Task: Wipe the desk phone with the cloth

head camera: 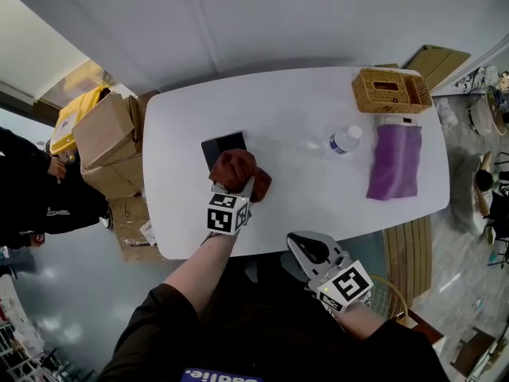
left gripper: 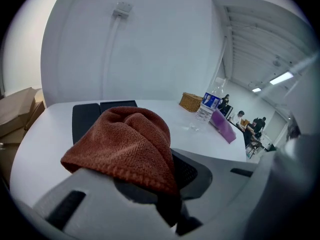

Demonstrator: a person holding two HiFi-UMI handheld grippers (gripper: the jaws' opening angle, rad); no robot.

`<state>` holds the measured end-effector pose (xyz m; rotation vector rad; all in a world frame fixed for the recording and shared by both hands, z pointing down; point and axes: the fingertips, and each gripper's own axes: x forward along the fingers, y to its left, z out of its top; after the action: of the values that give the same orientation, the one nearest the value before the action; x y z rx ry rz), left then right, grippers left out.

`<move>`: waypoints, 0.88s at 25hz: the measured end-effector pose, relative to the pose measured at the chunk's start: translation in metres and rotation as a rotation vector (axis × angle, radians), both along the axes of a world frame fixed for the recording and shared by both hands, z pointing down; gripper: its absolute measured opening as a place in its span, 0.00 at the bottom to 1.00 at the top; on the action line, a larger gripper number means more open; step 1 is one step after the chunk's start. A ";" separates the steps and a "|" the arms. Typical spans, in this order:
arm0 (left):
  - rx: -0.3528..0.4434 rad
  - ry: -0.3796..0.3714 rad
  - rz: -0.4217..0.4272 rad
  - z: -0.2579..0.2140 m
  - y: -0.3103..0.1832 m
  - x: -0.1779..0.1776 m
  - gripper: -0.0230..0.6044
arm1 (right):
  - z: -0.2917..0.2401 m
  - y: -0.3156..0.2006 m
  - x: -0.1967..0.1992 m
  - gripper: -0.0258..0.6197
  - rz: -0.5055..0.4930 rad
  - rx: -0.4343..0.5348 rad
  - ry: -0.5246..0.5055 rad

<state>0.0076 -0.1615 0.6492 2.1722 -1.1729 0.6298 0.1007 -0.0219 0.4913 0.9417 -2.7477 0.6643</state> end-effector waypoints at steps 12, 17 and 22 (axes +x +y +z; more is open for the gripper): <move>-0.094 0.050 0.015 0.017 0.077 0.002 0.13 | -0.001 0.015 -0.019 0.08 -0.025 0.005 0.000; -0.057 0.081 0.075 -0.018 0.099 -0.005 0.13 | -0.011 0.027 -0.037 0.08 -0.020 0.007 -0.004; -0.007 0.104 0.144 -0.062 0.132 -0.020 0.13 | -0.025 0.036 -0.054 0.08 -0.028 0.033 0.006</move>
<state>-0.0121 -0.0290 0.5872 2.2689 -0.9659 0.5719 0.0470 0.0144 0.4662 0.9083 -2.7694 0.6124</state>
